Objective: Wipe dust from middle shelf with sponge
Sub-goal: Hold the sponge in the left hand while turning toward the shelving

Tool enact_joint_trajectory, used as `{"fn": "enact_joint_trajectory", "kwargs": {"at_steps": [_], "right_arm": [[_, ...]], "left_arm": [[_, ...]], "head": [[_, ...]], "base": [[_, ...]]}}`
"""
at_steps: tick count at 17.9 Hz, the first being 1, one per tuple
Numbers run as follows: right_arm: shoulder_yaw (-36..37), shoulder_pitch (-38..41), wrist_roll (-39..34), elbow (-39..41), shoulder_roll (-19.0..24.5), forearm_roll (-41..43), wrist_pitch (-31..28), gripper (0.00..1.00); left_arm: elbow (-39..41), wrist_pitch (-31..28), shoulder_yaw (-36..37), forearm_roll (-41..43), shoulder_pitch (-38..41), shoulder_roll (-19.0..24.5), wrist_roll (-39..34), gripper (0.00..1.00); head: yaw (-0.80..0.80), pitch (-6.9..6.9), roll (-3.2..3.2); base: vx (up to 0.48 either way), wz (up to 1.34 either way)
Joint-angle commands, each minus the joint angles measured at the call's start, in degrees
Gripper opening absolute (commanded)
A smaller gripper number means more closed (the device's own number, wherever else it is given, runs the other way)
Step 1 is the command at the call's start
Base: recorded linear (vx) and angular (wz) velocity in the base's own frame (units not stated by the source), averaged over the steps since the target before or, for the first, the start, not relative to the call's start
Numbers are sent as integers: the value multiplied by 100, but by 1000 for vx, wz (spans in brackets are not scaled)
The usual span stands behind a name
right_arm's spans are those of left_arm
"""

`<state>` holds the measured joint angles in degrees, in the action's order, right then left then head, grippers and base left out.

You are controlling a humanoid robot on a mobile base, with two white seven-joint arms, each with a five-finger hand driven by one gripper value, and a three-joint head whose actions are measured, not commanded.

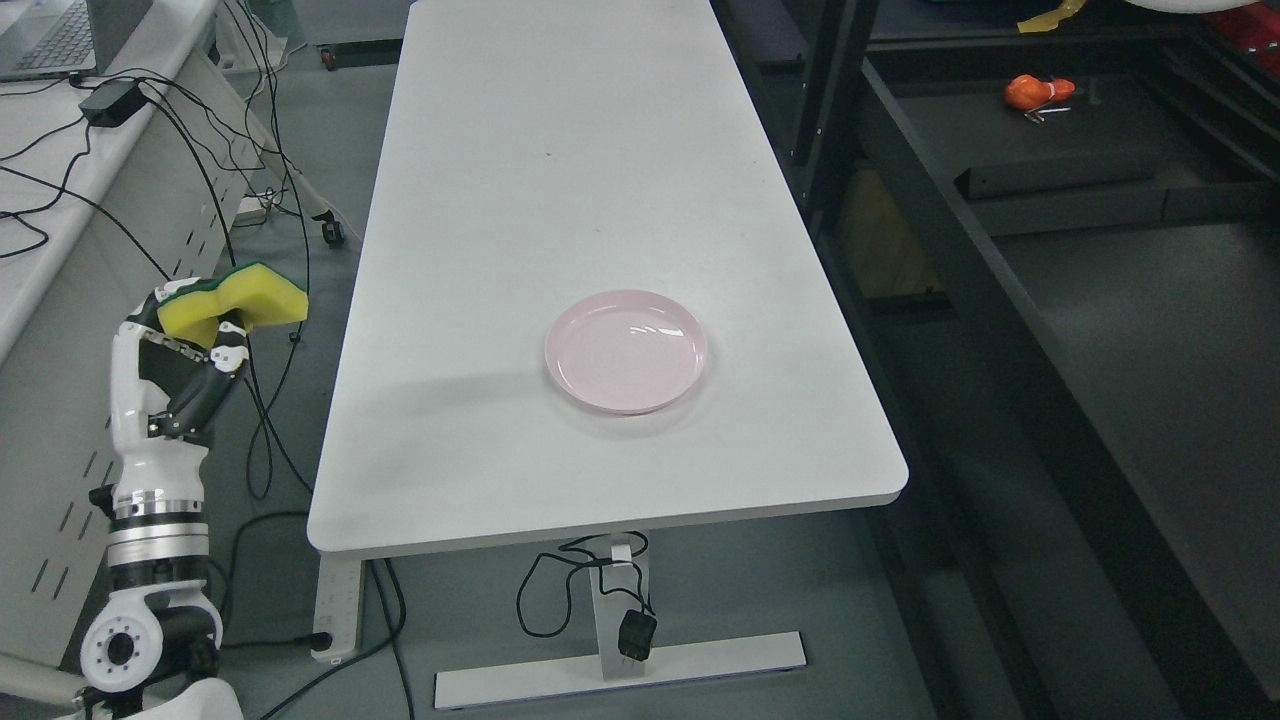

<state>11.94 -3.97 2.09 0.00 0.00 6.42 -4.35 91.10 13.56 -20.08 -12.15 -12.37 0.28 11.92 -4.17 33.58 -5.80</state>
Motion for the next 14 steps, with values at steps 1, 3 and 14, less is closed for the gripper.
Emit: {"fn": "enact_joint_trajectory", "kwargs": {"at_steps": [1,3,14], "right_arm": [[2,2,1,100,-100,0,-4,100],[2,2,1,100,-100,0,-4,100],[2,2,1,100,-100,9,-4,100]], "left_arm": [[66,24,101,-15,209,72,3,0],[66,32,136,-15,218,72,3,0],[75,32,259,-15,218,72,12,0]], "head": [[0,0,0],[0,0,0],[0,0,0]], "base": [[-181,122],[-247,176],[-280,129]]}}
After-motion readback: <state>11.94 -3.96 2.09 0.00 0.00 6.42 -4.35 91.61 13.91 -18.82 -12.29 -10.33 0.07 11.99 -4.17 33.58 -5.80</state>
